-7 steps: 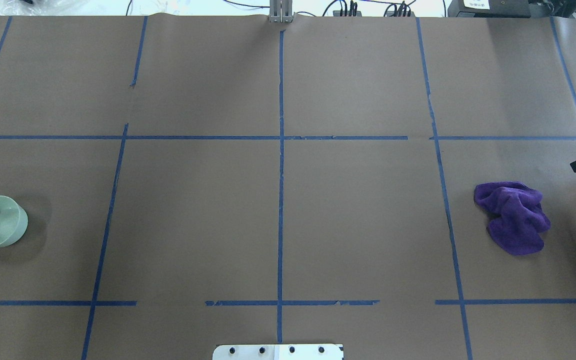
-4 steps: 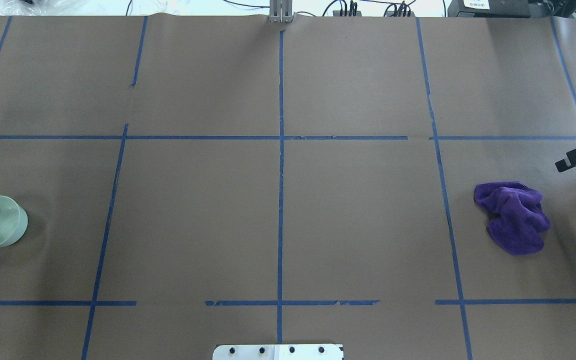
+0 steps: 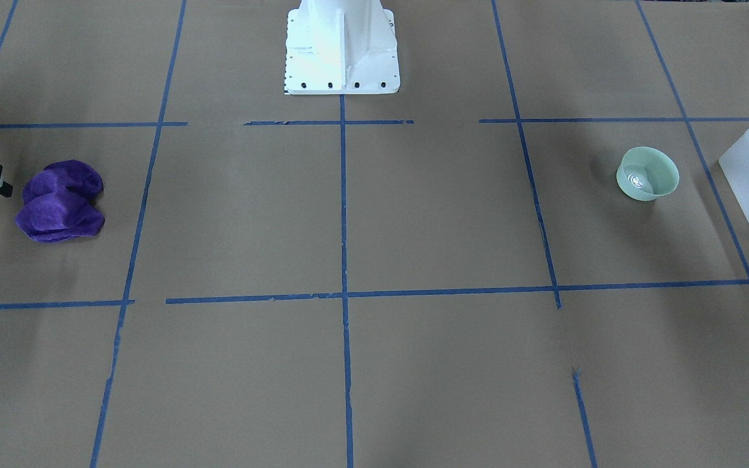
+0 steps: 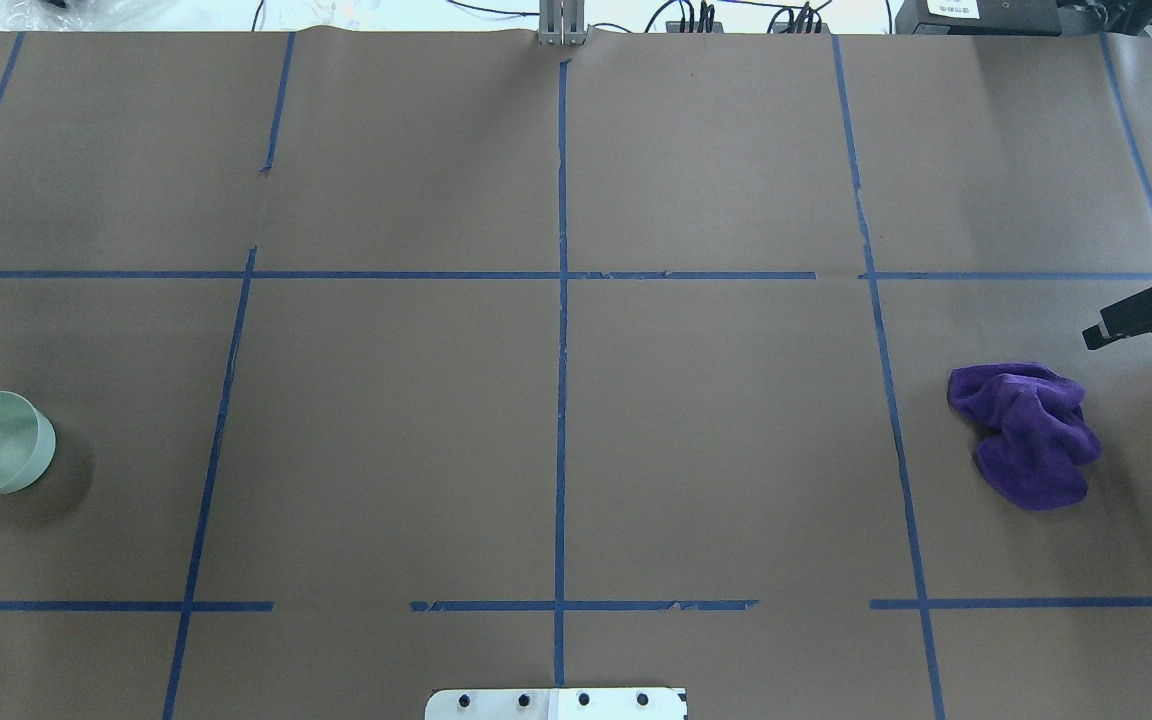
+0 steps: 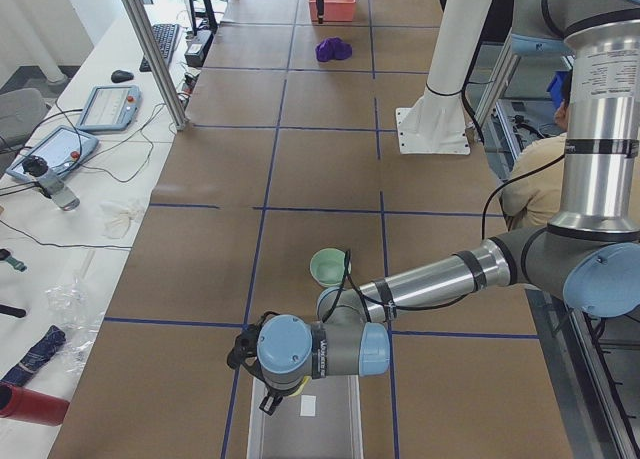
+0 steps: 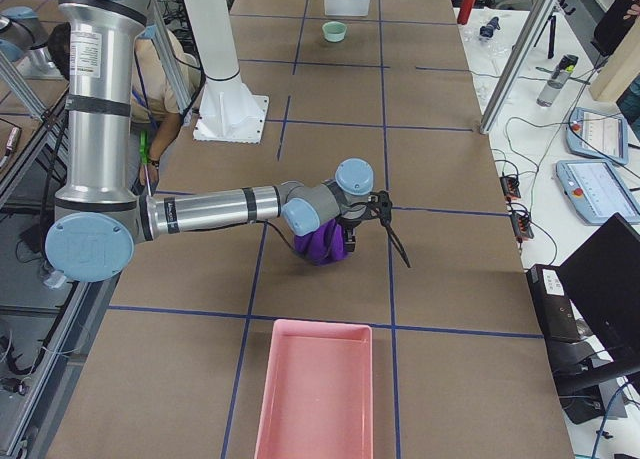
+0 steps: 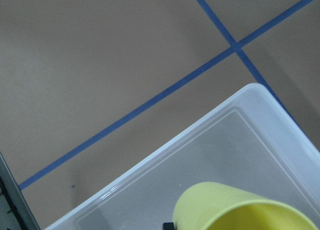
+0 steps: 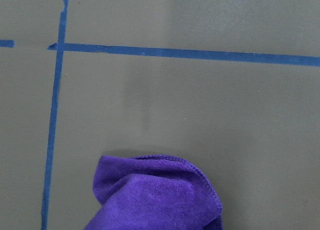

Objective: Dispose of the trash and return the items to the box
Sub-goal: 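Carry the yellow cup into the clear bin while right gripper reaches for cloth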

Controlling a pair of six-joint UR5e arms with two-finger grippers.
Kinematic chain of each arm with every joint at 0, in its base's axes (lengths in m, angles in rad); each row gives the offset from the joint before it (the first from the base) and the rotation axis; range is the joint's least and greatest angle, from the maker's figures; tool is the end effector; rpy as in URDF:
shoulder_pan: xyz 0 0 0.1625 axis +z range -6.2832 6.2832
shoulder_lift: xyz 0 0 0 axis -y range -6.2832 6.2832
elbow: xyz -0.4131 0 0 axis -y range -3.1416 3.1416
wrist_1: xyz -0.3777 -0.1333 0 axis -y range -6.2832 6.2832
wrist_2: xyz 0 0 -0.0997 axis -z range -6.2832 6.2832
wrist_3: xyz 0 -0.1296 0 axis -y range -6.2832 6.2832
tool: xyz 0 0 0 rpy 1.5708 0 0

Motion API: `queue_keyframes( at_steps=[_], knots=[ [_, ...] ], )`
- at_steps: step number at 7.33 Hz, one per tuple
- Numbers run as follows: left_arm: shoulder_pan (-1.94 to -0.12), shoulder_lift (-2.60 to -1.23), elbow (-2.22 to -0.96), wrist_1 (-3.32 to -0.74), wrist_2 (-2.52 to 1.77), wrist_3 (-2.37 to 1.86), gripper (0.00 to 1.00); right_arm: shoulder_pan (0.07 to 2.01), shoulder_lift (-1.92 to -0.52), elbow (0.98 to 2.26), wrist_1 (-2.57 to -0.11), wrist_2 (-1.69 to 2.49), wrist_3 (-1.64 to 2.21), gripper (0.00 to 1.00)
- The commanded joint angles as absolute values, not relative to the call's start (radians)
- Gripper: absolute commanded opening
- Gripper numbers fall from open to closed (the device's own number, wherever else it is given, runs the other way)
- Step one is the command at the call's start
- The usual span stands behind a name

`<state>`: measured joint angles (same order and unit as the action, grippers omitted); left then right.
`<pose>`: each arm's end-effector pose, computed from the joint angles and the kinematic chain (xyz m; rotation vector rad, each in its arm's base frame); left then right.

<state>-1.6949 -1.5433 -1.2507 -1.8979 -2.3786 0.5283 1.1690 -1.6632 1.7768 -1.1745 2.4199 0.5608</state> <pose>-0.0940 -0.4333 0.7957 0.2420 0.7762 0.3736 -0.1491 -0.4429 0.5571 0.0399 -0.9556 -0.0697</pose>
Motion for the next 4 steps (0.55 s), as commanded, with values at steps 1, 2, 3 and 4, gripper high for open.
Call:
queue_keyframes(
  at_steps=[1,2,3,4],
  knots=[
    [-1.606,-1.540,-1.151,-1.913,-2.465,0.468,0.00,1.158,-1.672,1.808,-1.170,2.416,0.612,1.00],
    [-1.582,-1.539,-1.138,-1.914,-2.470,0.465,0.00,1.155,-1.674,1.816,-1.172,2.405,0.614,1.00],
    [-1.565,-1.539,-1.120,-1.917,-2.471,0.465,0.00,1.144,-1.677,1.818,-1.170,2.401,0.617,1.00],
    [-1.551,-1.539,-1.077,-1.965,-2.471,0.463,0.00,1.123,-1.678,1.836,-1.172,2.395,0.655,1.00]
  ],
)
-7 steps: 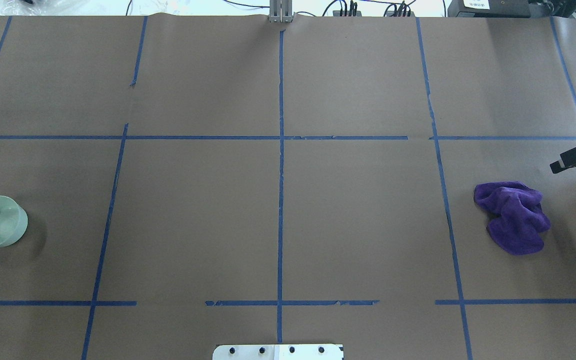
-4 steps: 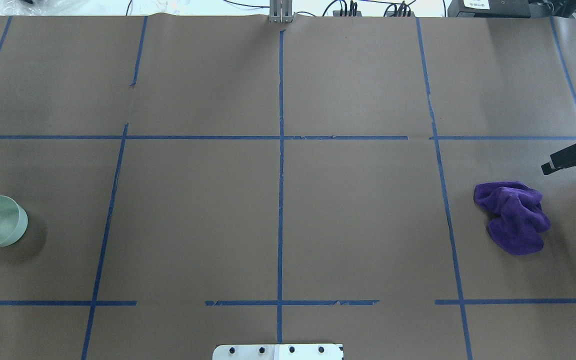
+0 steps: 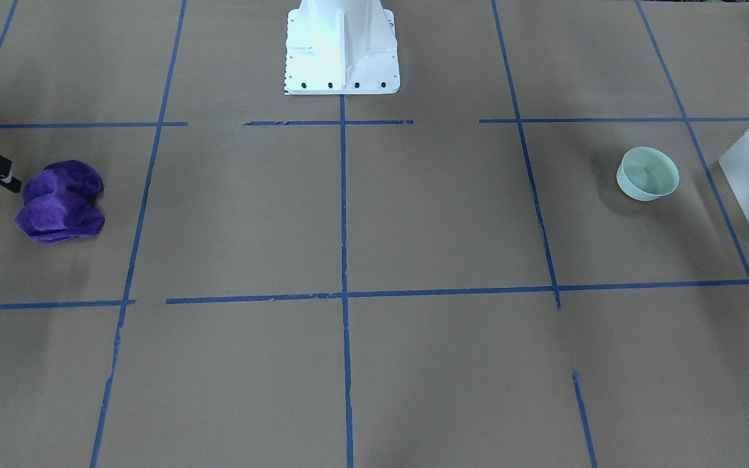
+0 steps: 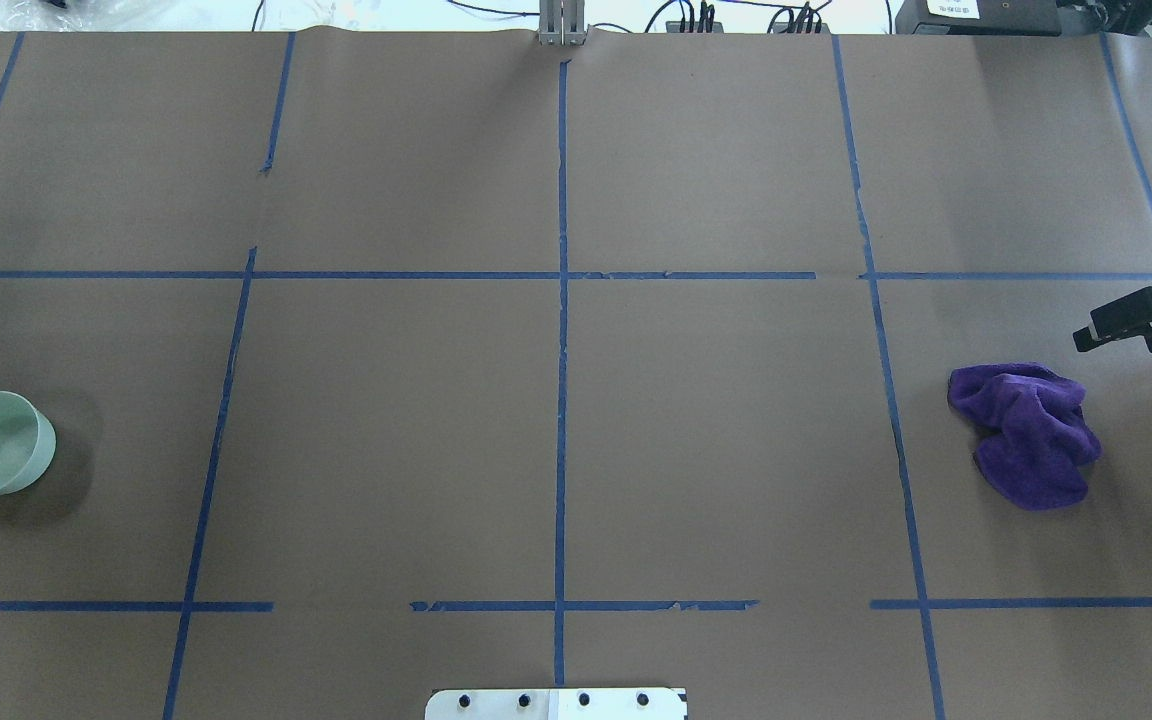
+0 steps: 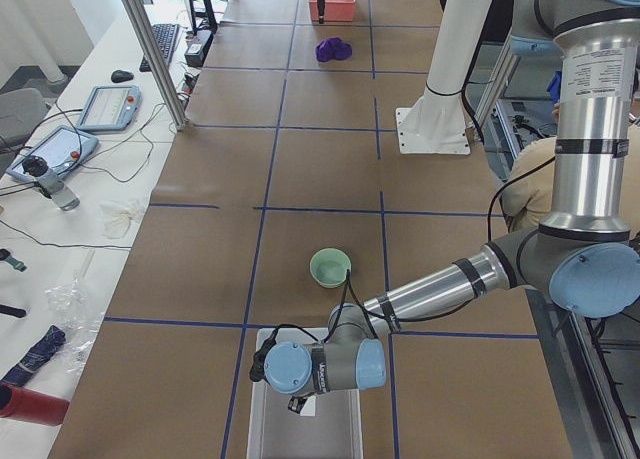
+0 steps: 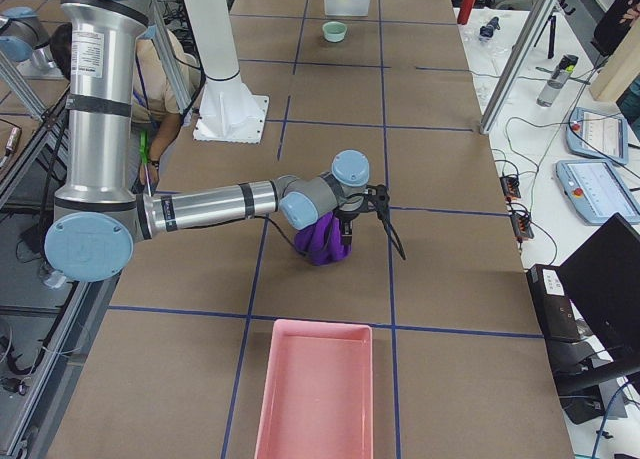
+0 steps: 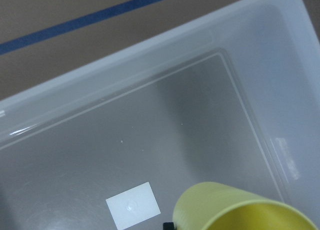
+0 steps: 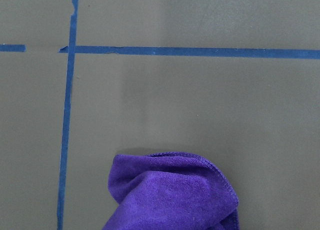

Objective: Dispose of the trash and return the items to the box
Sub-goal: 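Lower the right gripper onto the purple cloth and grasp it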

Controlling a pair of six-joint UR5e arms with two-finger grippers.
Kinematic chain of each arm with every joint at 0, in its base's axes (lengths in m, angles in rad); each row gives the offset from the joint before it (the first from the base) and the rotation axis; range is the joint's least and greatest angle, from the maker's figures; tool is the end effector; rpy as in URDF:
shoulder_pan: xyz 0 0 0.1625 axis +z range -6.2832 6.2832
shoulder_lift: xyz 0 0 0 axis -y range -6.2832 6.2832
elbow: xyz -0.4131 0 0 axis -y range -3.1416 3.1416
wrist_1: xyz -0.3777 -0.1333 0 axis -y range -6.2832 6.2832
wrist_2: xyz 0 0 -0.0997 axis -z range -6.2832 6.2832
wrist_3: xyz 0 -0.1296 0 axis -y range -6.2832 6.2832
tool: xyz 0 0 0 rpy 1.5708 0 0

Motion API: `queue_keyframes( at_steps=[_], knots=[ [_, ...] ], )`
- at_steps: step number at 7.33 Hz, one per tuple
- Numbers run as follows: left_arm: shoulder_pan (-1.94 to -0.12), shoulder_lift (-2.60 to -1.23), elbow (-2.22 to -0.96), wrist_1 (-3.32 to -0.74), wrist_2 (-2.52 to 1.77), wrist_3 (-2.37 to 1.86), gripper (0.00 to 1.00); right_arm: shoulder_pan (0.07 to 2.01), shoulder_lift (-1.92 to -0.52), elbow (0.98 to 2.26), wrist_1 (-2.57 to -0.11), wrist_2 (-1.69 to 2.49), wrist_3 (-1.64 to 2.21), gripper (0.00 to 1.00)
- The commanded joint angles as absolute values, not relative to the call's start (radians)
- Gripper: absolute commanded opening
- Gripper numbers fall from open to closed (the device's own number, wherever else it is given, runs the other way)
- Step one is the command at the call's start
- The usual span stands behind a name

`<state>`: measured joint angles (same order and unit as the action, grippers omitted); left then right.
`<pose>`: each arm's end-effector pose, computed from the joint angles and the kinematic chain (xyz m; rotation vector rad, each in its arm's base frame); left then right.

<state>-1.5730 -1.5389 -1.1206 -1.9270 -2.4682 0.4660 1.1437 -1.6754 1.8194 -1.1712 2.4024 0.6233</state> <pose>-0.0329 -0.4102 0.8432 0.0944 0.9046 0.3752 -0.1569 -0.4353 0.5423 0.0362 -0.9557 -0.0449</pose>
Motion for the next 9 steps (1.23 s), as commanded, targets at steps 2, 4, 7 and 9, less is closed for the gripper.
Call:
queue_keyframes(
  at_steps=[2,4,7,9],
  knots=[
    [-1.537,-1.539,-1.054,-1.993,-2.473,0.463,0.00,1.056,-1.700,1.877,-1.170,2.330,0.725,1.00],
    [-1.536,-1.539,-1.055,-1.994,-2.474,0.463,0.46,0.930,-1.700,1.896,-1.142,2.230,0.887,1.00],
    [-1.539,-1.516,-1.225,-1.977,-2.491,0.398,1.00,0.831,-1.713,1.894,-1.127,2.118,0.945,1.00],
    [-1.543,-1.493,-1.395,-1.936,-2.497,0.275,1.00,0.801,-1.730,1.890,-1.127,2.062,0.945,0.89]
  ],
)
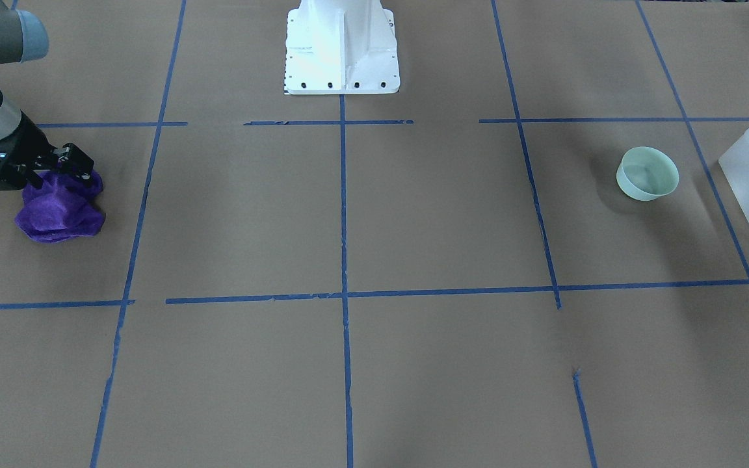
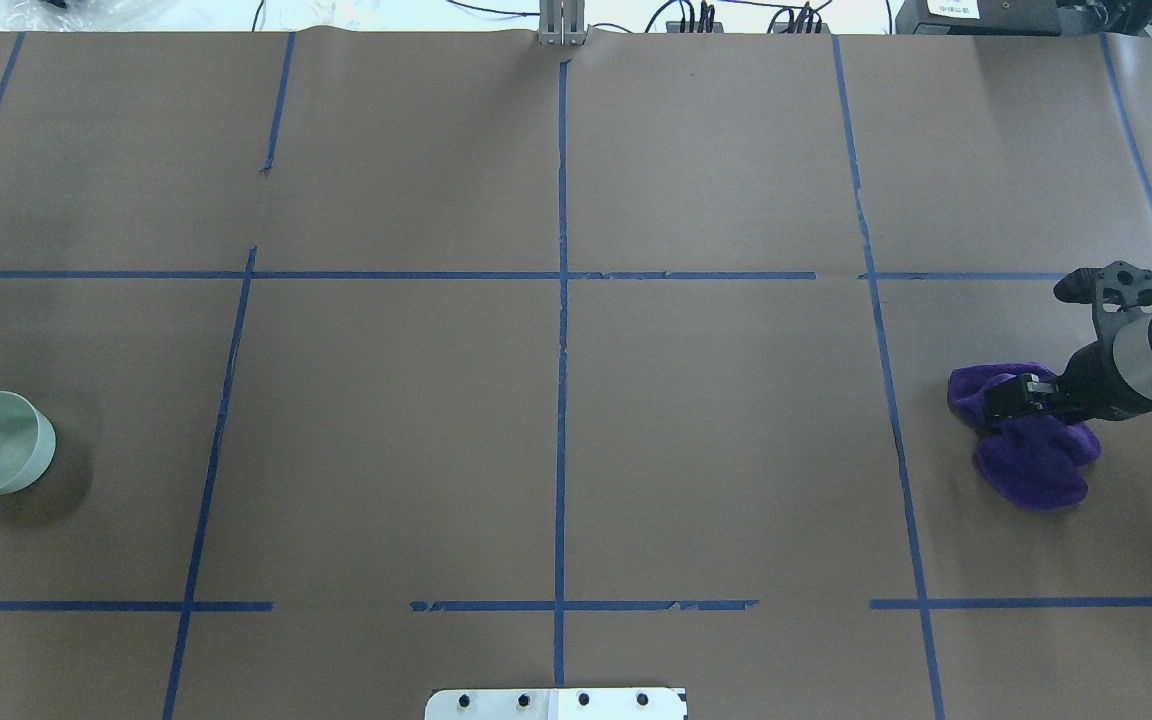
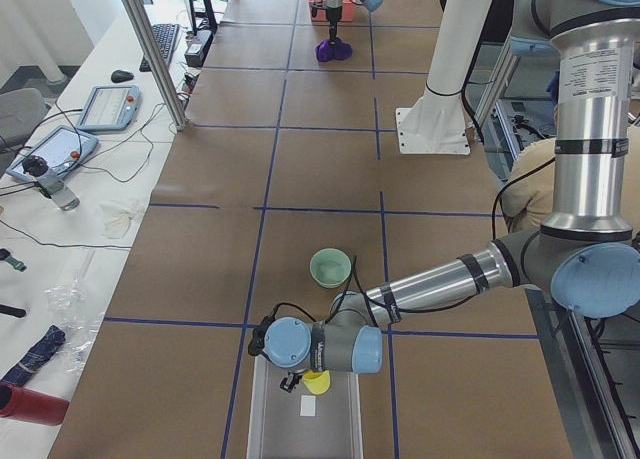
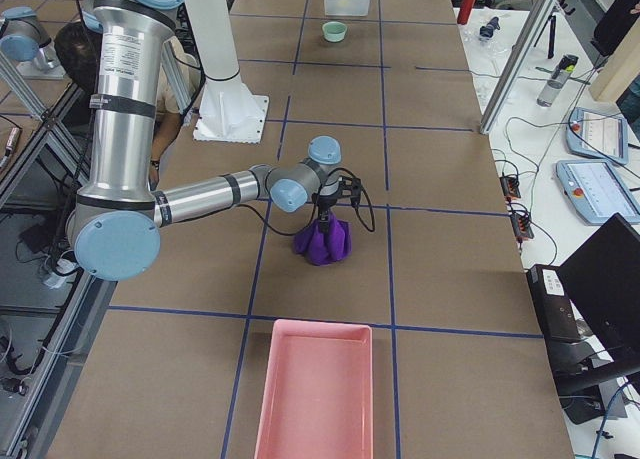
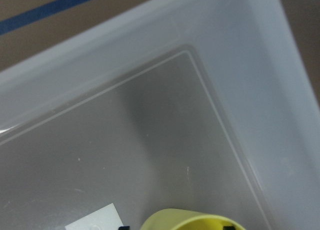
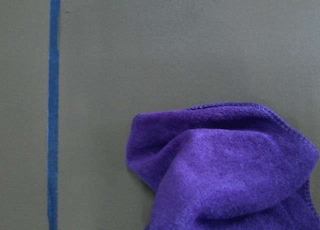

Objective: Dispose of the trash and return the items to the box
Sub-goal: 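Lower the right gripper onto the purple cloth and grasp it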

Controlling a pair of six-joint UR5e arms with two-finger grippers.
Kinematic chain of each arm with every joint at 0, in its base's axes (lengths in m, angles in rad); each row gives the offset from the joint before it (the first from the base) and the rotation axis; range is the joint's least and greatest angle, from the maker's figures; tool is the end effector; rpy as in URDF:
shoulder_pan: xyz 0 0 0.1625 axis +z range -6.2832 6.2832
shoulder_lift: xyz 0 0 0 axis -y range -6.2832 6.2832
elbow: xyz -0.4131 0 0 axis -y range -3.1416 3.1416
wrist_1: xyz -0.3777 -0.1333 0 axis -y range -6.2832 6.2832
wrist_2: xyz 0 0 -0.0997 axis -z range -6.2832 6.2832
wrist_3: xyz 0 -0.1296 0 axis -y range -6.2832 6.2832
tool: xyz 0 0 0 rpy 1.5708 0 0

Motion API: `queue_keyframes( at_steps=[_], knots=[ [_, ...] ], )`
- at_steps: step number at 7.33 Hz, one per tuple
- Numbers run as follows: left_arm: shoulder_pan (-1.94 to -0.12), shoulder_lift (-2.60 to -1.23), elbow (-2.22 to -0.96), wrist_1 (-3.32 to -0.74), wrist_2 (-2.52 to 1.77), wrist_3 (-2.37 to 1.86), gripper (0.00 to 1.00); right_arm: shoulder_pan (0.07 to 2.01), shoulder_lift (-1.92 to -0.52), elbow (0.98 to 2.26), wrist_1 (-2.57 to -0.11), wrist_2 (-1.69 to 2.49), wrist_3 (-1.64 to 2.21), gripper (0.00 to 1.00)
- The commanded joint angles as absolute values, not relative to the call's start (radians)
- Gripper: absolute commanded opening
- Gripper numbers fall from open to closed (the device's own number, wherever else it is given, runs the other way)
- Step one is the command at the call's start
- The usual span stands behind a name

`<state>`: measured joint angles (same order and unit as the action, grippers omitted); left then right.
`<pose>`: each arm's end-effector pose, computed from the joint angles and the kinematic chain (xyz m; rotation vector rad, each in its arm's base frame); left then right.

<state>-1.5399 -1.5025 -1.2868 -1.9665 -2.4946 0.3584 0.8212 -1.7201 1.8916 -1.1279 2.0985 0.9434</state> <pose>-0.0166 -0.4300 0.7787 0.1916 0.9107 0.3811 -0.2614 -0.3807 0.5406 0.0149 -0.7869 0.0216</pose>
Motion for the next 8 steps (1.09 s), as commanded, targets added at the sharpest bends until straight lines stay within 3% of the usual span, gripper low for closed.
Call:
queue_keyframes(
  at_steps=[1,2,3,5,8],
  knots=[
    [-1.545,-1.490,-1.501,-1.930,-2.487,0.174,1.00,0.801,-1.730,1.888,-1.129,2.062,0.945,0.56],
    [-1.545,-1.450,-1.614,-1.931,-2.458,0.094,1.00,0.802,-1.738,1.888,-1.129,2.062,0.945,0.11],
    [-1.545,-1.430,-1.702,-1.931,-2.357,0.009,1.00,0.802,-1.743,1.888,-1.129,2.062,0.945,0.00],
    [-1.533,-1.408,-1.764,-1.928,-2.347,-0.073,1.00,0.808,-1.784,1.928,-1.124,2.074,0.943,0.00],
    [-1.372,-1.408,-1.787,-1.940,-2.359,-0.198,1.00,1.112,-1.813,2.020,-1.140,2.295,0.905,0.00]
  ],
)
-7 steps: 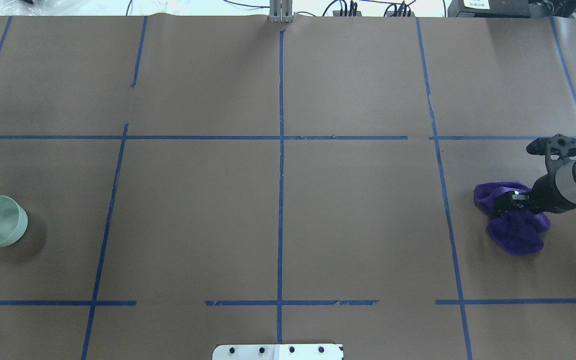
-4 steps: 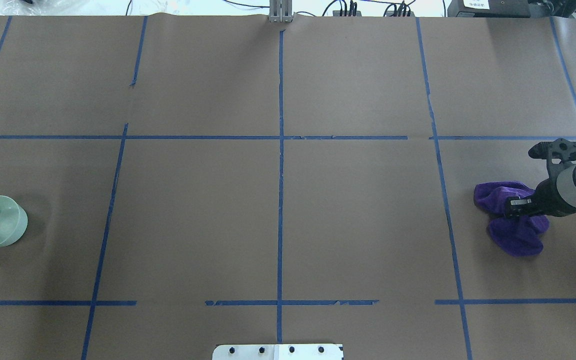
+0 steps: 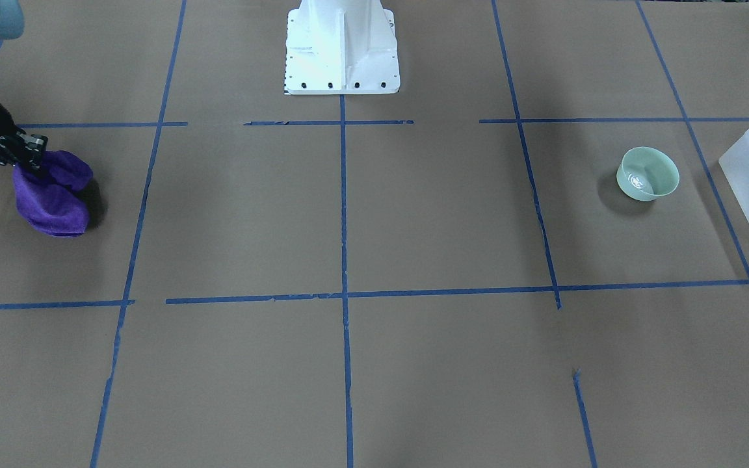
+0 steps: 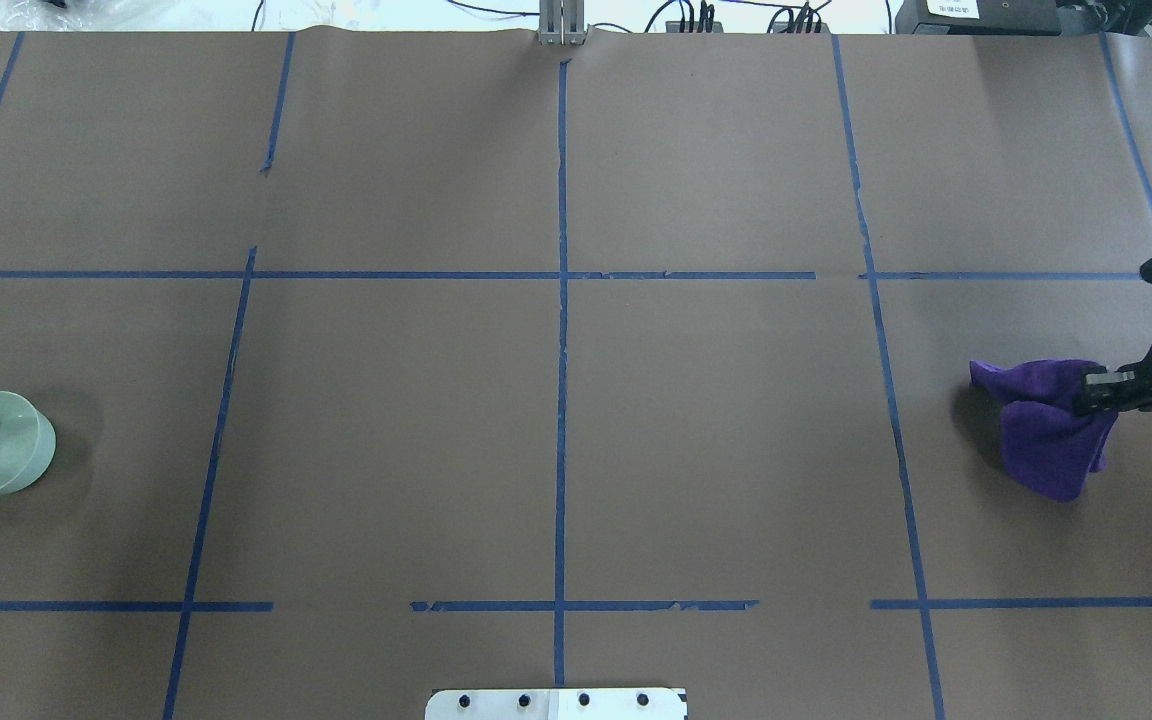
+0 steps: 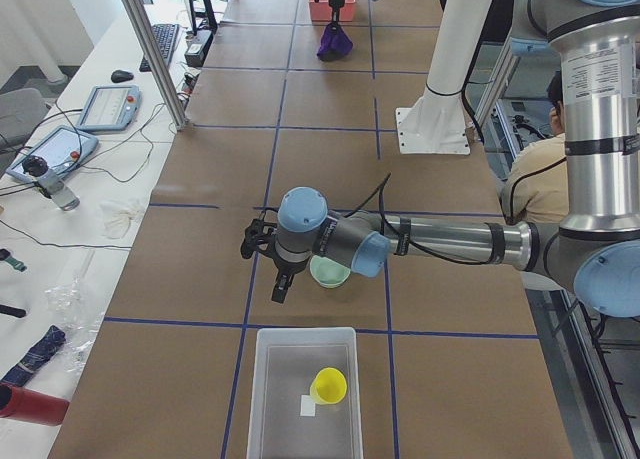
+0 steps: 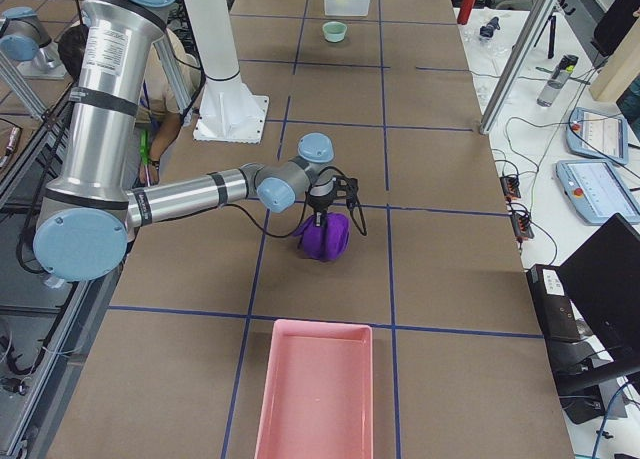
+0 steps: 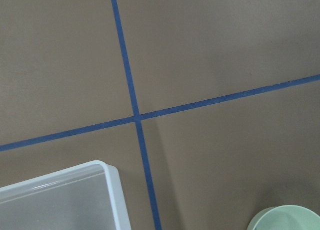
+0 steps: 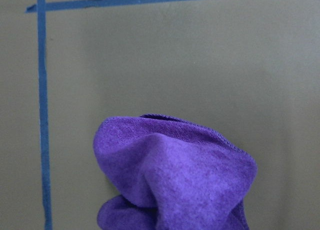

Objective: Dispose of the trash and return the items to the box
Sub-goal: 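Carry the cloth into the pink bin while left gripper reaches the green bowl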

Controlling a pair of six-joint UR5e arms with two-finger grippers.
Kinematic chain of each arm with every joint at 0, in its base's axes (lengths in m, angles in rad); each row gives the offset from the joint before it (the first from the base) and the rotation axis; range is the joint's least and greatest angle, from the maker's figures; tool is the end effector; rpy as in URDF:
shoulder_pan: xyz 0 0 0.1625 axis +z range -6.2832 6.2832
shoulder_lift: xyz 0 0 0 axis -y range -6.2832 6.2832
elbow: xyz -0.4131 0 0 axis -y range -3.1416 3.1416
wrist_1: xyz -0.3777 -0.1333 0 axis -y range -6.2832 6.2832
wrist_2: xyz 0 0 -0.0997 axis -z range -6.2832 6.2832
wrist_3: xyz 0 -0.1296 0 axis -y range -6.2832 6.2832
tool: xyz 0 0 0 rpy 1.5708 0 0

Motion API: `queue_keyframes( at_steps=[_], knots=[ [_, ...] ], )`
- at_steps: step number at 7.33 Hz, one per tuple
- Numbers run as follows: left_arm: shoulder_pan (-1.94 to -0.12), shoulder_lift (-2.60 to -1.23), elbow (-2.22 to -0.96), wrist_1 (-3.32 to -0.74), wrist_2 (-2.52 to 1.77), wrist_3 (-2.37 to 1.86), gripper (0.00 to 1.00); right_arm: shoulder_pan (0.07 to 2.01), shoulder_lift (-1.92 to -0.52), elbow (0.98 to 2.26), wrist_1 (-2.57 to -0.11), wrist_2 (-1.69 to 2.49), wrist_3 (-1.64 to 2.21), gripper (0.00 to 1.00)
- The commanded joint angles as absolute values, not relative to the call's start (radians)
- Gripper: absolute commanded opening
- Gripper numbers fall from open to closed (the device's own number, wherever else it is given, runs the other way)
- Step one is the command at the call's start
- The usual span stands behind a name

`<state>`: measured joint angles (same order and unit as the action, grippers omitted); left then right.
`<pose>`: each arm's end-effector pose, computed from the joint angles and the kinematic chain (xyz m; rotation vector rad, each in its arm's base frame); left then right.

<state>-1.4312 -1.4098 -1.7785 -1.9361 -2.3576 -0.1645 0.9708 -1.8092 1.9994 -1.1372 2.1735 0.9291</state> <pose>0.0200 -0.4406 0.5966 0.2684 0.8253 0.1387 -0.1859 -0.3776 0.5209 0.0329 -0.8383 0.1217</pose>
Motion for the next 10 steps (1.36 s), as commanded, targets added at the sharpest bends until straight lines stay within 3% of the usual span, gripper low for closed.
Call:
queue_keyframes(
  at_steps=[1,3,5,7,10],
  knots=[
    [-1.333,-1.408,-1.795,-1.944,-2.358,-0.204,1.00,1.206,-1.815,2.031,-1.153,2.362,0.847,0.00],
    [-1.261,-1.410,-1.799,-2.023,-2.353,-0.378,1.00,1.360,-1.815,2.115,-1.405,2.368,0.563,0.00],
    [-1.182,-1.410,-1.804,-2.055,-2.349,-0.528,1.00,1.641,-1.796,2.088,-1.752,2.355,0.001,0.00],
    [-1.131,-1.407,-1.802,-2.056,-2.303,-0.586,1.00,1.817,-1.683,1.903,-1.844,2.271,-0.319,0.00],
    [-1.062,-1.381,-1.801,-2.057,-2.301,-0.633,1.00,1.864,-1.614,1.647,-1.832,2.201,-0.555,0.00]
  ],
)
